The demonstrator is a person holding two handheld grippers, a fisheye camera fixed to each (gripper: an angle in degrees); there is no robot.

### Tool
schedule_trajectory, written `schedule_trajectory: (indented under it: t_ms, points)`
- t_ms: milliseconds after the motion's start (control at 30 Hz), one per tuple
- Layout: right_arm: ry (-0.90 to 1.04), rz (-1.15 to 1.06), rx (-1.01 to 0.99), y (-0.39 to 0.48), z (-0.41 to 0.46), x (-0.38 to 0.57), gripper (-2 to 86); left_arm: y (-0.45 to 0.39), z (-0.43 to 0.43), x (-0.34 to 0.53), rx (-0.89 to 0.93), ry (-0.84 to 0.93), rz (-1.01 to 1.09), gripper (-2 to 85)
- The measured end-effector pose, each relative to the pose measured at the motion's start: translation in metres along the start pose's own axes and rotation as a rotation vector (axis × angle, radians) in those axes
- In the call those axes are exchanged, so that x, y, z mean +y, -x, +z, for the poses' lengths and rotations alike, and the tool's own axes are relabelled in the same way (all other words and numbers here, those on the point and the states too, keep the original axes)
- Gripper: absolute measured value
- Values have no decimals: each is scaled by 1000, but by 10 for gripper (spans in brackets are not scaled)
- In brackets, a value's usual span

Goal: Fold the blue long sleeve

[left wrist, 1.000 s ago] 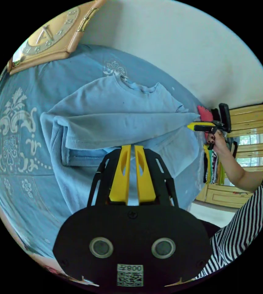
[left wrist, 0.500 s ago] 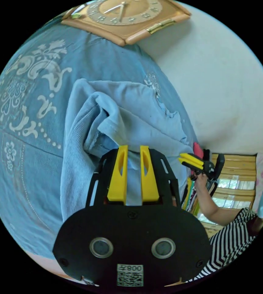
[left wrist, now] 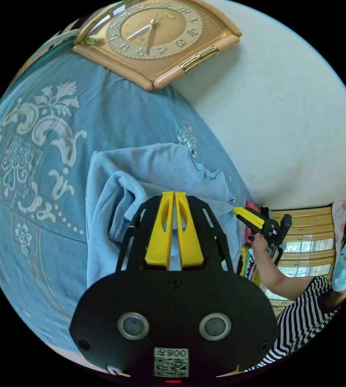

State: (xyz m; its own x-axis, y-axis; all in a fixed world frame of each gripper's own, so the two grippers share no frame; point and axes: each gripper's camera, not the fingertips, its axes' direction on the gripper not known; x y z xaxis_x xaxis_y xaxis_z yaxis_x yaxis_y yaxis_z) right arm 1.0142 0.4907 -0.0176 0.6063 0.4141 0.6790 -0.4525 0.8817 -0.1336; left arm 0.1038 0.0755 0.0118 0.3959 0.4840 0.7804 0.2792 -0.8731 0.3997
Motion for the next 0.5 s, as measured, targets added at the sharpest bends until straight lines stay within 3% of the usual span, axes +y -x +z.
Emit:
schedule_trajectory:
  t_ms: [233,400,500]
  points:
    - [15,79,-105,-44,-12,-47,10,-57,-12,-4,-47,29,219,5]
    - [58,96,-145,-61,-9,-60,9,-86,24,0,-276,301,291,2]
    - [99,109,-174,-77,-4,-70,7,-98,19,-16,-379,198,288,2]
